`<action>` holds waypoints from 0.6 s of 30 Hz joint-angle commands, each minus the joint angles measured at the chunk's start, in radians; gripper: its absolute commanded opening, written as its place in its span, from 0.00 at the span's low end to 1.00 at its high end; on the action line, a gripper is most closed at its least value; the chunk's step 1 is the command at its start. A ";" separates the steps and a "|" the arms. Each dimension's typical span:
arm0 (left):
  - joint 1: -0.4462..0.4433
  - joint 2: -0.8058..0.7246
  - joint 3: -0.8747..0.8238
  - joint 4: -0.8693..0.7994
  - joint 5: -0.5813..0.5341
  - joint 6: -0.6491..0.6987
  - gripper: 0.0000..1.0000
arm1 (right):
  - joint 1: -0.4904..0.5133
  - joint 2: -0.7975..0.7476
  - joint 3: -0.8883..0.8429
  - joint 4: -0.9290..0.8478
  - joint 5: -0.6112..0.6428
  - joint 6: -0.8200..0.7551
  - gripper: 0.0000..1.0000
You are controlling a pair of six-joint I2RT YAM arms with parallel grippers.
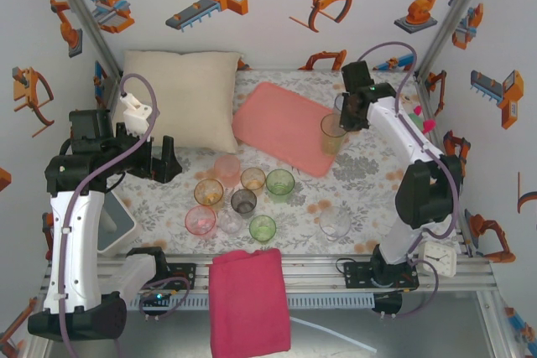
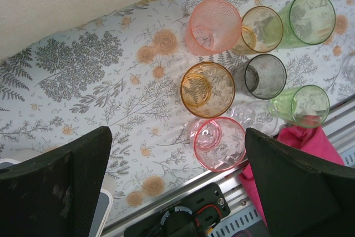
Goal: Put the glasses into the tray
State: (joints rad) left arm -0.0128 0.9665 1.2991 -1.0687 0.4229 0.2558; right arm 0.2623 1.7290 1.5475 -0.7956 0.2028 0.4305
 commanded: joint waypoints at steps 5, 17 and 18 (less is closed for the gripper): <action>-0.006 0.002 -0.003 0.004 0.001 0.004 0.97 | -0.018 0.026 0.023 0.005 0.011 0.013 0.00; -0.006 -0.001 -0.005 -0.001 0.002 0.005 0.97 | -0.038 0.037 0.024 0.003 -0.020 0.019 0.05; -0.005 -0.002 -0.007 -0.001 0.001 0.005 0.97 | -0.039 0.037 0.024 0.002 -0.022 0.019 0.06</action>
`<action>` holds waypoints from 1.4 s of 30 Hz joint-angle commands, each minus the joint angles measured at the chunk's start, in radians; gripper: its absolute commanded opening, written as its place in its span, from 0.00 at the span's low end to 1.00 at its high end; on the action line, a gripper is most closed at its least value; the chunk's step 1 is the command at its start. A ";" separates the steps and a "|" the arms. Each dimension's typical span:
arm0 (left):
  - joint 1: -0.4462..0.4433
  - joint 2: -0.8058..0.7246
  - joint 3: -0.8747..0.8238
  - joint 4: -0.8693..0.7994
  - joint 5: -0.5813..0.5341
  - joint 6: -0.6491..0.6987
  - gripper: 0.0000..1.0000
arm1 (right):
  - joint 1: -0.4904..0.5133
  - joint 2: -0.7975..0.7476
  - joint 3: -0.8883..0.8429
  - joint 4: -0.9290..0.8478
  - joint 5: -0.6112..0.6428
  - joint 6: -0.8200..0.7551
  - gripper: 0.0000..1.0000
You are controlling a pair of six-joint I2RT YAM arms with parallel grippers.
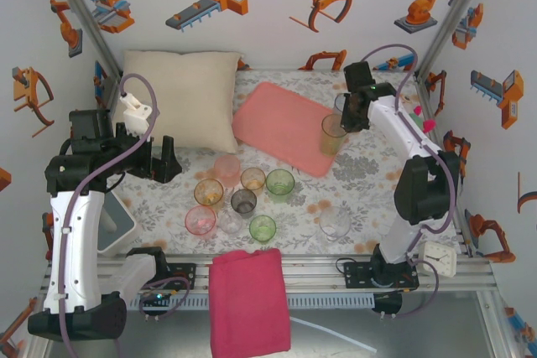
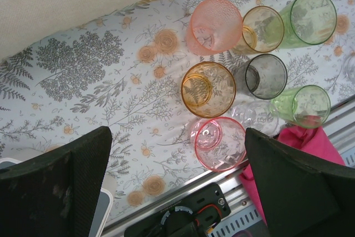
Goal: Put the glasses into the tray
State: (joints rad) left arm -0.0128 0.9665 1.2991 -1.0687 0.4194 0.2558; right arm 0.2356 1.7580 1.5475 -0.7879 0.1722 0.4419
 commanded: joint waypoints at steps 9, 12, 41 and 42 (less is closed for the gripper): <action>-0.006 -0.010 -0.003 -0.010 0.009 0.008 0.97 | -0.018 0.002 0.031 -0.008 -0.031 -0.002 0.25; -0.006 -0.017 -0.005 -0.012 0.009 0.008 0.97 | -0.018 0.001 0.038 -0.014 -0.044 -0.006 0.26; -0.007 -0.006 0.035 -0.009 0.083 0.003 0.97 | 0.018 -0.589 -0.194 -0.343 -0.124 0.034 0.37; -0.009 -0.002 0.036 -0.007 0.088 0.002 0.97 | 0.037 -0.618 -0.211 -0.373 -0.124 0.043 0.37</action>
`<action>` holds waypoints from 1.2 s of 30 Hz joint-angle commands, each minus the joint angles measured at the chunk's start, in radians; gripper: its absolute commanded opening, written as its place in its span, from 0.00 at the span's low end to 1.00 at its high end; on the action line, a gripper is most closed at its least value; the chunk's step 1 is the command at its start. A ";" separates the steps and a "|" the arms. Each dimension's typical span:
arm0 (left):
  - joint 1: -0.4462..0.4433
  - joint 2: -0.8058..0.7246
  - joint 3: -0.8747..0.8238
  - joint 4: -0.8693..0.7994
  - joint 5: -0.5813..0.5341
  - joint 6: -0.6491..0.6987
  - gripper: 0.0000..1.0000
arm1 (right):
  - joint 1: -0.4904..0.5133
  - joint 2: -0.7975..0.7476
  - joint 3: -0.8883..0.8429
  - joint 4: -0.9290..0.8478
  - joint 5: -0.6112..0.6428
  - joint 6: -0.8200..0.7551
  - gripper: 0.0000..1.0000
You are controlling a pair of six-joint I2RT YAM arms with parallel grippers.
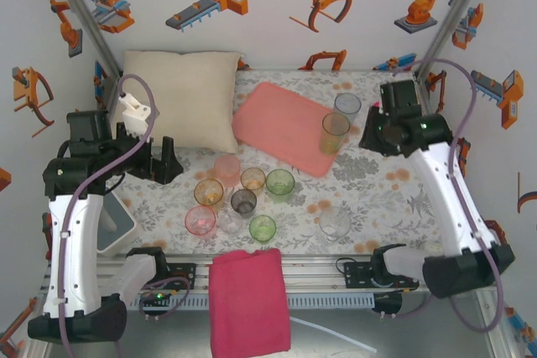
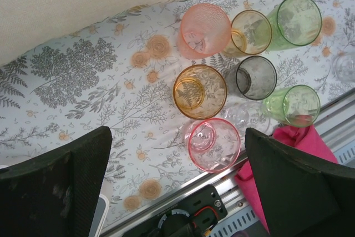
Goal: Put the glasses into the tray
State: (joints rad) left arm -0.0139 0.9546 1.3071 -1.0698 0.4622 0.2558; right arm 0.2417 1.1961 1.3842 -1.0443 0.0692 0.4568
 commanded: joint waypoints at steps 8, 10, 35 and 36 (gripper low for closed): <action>-0.011 0.031 0.036 0.001 0.055 0.003 0.97 | 0.169 -0.224 -0.169 -0.209 -0.086 0.127 0.37; -0.011 0.033 0.036 0.002 0.055 0.003 0.97 | 0.195 -0.248 -0.198 -0.218 -0.096 0.152 0.37; -0.026 0.082 0.070 0.019 0.042 -0.033 0.97 | 0.416 -0.303 -0.384 -0.181 -0.010 0.320 0.37; -0.026 0.084 0.070 0.019 0.042 -0.033 0.97 | 0.419 -0.299 -0.388 -0.181 -0.007 0.323 0.36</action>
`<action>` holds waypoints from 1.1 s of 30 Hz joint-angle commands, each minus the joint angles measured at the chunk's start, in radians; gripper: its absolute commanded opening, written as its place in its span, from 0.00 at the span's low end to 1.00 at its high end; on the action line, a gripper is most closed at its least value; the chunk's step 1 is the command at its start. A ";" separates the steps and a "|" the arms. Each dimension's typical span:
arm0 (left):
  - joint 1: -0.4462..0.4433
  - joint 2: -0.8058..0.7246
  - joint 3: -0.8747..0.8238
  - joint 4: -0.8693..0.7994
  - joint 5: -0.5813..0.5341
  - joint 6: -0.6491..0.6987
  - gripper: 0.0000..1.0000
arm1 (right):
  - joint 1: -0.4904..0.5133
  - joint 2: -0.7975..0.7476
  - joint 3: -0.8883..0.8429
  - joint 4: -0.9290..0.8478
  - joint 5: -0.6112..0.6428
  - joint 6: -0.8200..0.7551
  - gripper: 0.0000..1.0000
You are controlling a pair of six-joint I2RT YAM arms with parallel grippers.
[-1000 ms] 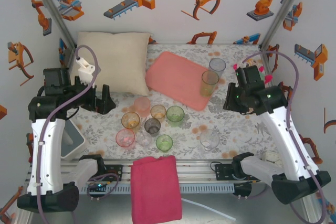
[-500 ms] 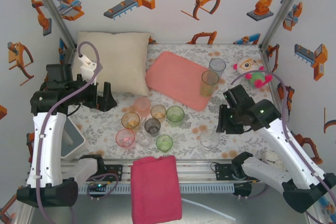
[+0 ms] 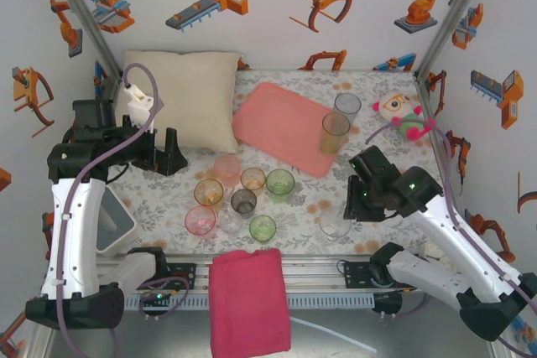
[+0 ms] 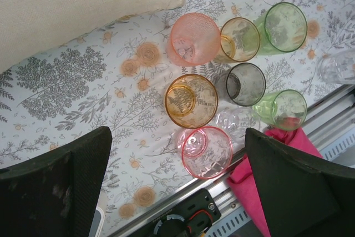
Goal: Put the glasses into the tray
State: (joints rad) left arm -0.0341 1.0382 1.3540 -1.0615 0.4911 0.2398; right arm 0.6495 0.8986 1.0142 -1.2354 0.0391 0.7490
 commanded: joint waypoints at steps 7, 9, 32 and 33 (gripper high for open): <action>-0.010 -0.001 0.030 0.011 0.008 -0.017 0.97 | 0.041 0.013 -0.056 0.026 0.085 0.059 0.31; -0.011 0.000 0.030 0.010 0.006 -0.014 0.97 | 0.042 0.016 -0.063 0.034 0.087 0.058 0.31; -0.016 -0.020 0.017 0.008 -0.003 -0.013 0.97 | 0.052 0.057 -0.084 0.074 0.117 0.053 0.18; -0.016 -0.021 0.016 0.008 -0.003 -0.011 0.97 | 0.052 0.056 -0.083 0.072 0.119 0.053 0.18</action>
State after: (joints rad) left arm -0.0463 1.0348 1.3560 -1.0615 0.4870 0.2333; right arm 0.6910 0.9539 0.9432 -1.1618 0.1249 0.7898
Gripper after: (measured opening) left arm 0.972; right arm 0.180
